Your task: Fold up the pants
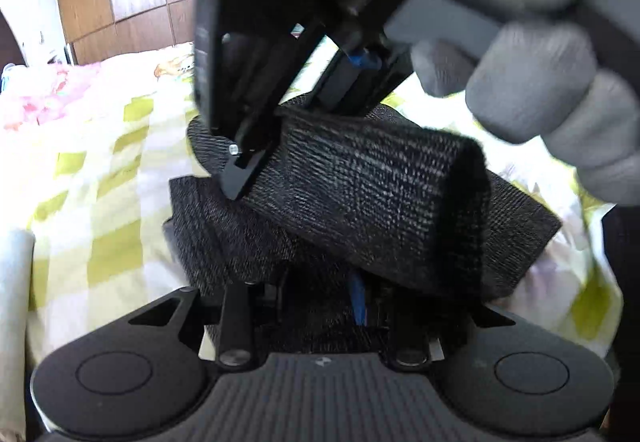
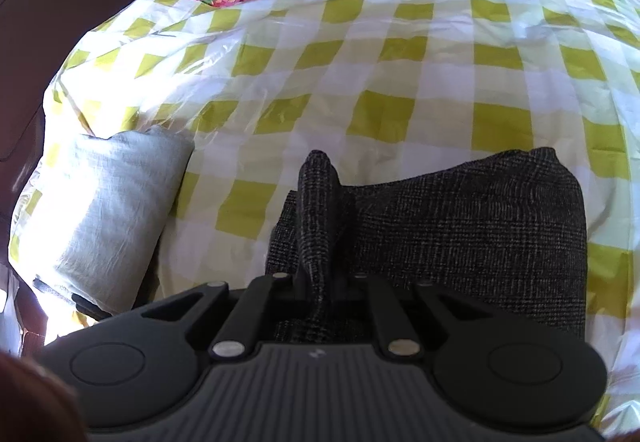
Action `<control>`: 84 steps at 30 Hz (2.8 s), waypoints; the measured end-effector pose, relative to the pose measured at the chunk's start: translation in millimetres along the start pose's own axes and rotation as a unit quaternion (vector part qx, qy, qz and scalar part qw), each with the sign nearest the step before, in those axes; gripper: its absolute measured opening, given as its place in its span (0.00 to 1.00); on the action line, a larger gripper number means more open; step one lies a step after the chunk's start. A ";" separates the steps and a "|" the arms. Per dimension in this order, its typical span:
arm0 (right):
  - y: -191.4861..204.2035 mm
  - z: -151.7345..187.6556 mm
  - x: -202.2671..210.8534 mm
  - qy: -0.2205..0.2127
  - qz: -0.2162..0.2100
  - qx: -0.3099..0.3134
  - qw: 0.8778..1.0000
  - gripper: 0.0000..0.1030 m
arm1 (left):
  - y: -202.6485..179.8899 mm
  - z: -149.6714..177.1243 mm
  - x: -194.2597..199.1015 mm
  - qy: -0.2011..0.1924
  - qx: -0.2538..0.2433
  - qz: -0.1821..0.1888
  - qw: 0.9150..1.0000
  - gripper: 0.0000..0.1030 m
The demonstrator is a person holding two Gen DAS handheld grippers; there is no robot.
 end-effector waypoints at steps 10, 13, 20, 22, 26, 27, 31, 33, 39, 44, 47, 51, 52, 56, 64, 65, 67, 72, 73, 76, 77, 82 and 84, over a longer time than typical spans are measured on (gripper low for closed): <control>10.4 -2.8 -10.0 -0.015 0.014 0.002 1.000 0.11 | 14.5 25.0 47.5 -0.018 0.075 0.033 0.996 0.42; 6.2 -3.8 -10.3 -0.016 0.008 -0.015 1.000 0.10 | 19.4 22.9 54.7 -0.024 0.073 0.028 0.997 0.42; 4.8 -7.1 -0.5 -0.026 0.004 -0.022 0.999 0.10 | 28.6 17.1 66.4 -0.030 0.067 0.008 0.997 0.43; 5.5 -7.2 -1.2 -0.027 0.006 -0.020 0.999 0.10 | 27.2 18.6 54.9 -0.022 0.065 0.006 0.998 0.43; 5.0 -5.9 2.2 -0.031 0.004 -0.023 0.999 0.10 | 20.8 17.2 40.0 -0.015 0.049 -0.004 0.999 0.43; 3.7 -6.1 3.6 -0.032 0.003 -0.025 0.999 0.09 | 19.8 16.5 38.4 -0.013 0.048 -0.002 0.999 0.43; 1.8 -9.1 11.3 -0.041 0.002 -0.036 0.999 0.09 | 11.5 19.8 31.4 -0.006 0.047 0.021 0.999 0.43; 7.5 -11.0 12.7 -0.046 0.011 -0.025 0.999 0.10 | 8.3 23.4 28.0 -0.005 0.037 0.011 0.999 0.43; 19.3 -6.9 -11.4 -0.032 0.032 -0.005 0.999 0.11 | 11.4 26.1 25.9 -0.004 0.051 0.018 0.999 0.43; 17.3 -8.8 -21.0 -0.029 0.018 -0.033 0.999 0.21 | 12.7 27.0 24.7 -0.007 0.053 0.021 0.998 0.43; 19.7 -12.4 -26.4 -0.034 0.018 -0.036 0.999 0.20 | 15.2 28.5 26.4 -0.011 0.058 0.023 0.998 0.43; 26.1 -12.6 -32.3 -0.042 0.033 -0.016 0.998 0.18 | 15.0 29.1 31.2 -0.015 0.060 0.017 0.998 0.43; 25.5 -12.8 -33.5 -0.041 0.034 -0.015 0.998 0.17 | 14.3 29.8 33.3 -0.017 0.059 0.015 0.998 0.43; 26.7 -13.0 -33.2 -0.041 0.036 -0.002 0.999 0.18 | 16.6 36.2 49.6 -0.020 0.072 0.014 0.997 0.43; 21.1 -17.8 -37.1 -0.033 0.009 -0.024 0.999 0.22 | 34.0 29.2 98.6 -0.045 0.091 -0.023 0.995 0.45; 22.0 -18.2 -38.1 -0.031 0.008 -0.024 0.999 0.23 | 34.3 25.6 103.0 -0.051 0.092 -0.023 0.994 0.45; 26.1 -18.3 -38.9 -0.030 0.008 -0.006 1.000 0.24 | 32.7 18.4 107.2 -0.063 0.098 -0.014 0.993 0.46; 25.2 -18.6 -40.2 -0.026 0.002 -0.002 1.000 0.24 | 24.8 5.2 86.1 -0.059 0.067 -0.044 0.995 0.46; 25.4 -18.5 -39.9 -0.026 0.001 0.002 1.000 0.24 | 24.4 3.0 82.8 -0.056 0.064 -0.043 0.995 0.46; 27.6 -17.3 -39.0 -0.027 0.003 0.020 0.999 0.24 | 29.4 1.2 70.9 -0.040 0.067 -0.048 0.996 0.46; 27.8 -17.0 -39.6 -0.026 0.004 0.024 0.999 0.24 | 30.0 1.0 66.7 -0.034 0.068 -0.051 0.996 0.46; 28.2 -15.9 -40.7 -0.030 0.007 0.037 0.999 0.22 | 28.6 2.9 53.2 -0.015 0.069 -0.064 0.995 0.46; 28.6 -15.1 -40.7 -0.031 0.009 0.046 0.998 0.21 | 28.0 4.6 49.3 -0.009 0.070 -0.066 0.995 0.46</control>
Point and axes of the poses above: each gripper's, at about its wrist camera, not at the fingertips, and x roughly against the way its jaws point, y to its left, z to its underside, the point moved 6 cm from there along -x, roughly the way its jaws point, and after that the axes turned 2 degrees about y, right-handed, at the moved point
